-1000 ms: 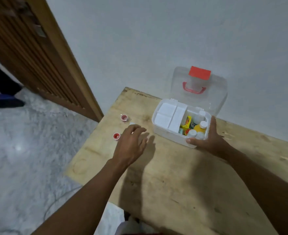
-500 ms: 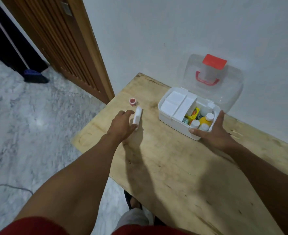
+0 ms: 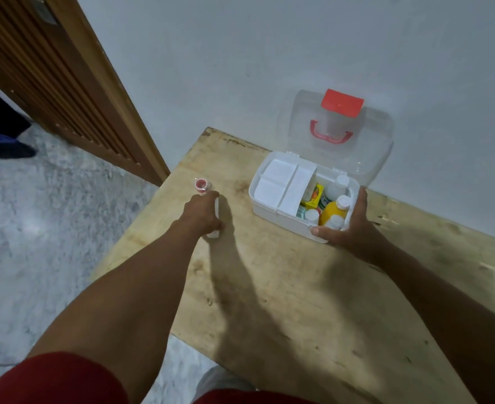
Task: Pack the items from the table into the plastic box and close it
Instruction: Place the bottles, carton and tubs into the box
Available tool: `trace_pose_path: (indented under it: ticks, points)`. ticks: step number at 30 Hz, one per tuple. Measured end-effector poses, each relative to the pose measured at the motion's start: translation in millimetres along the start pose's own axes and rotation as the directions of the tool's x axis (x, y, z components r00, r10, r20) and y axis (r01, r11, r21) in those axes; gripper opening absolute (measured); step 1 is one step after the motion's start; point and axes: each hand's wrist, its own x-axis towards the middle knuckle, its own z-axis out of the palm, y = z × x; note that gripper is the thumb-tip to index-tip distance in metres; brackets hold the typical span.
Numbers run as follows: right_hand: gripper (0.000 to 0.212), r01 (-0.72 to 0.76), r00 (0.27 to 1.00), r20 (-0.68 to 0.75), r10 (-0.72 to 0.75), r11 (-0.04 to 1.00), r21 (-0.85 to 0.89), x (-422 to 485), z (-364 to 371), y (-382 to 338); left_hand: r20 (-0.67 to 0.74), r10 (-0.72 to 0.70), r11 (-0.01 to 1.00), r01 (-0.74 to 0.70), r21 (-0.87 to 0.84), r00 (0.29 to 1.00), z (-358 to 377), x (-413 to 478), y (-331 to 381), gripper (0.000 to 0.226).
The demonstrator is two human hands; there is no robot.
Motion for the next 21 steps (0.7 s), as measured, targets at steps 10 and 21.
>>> trace_pose_path:
  ticks: [10,21]
  points:
    - [0.136,-0.070,0.996,0.046,0.070,0.998,0.001,-1.7,-1.6,0.1,-0.036,-0.001,0.982,-0.005,-0.190,0.999,7.5,-22.9,9.6,0.077]
    - [0.140,-0.119,0.992,0.045,0.120,0.993,-0.028,-7.2,-2.6,-8.5,-0.225,0.076,0.918,-0.156,-0.365,0.971,-30.8,-64.7,48.9,0.071]
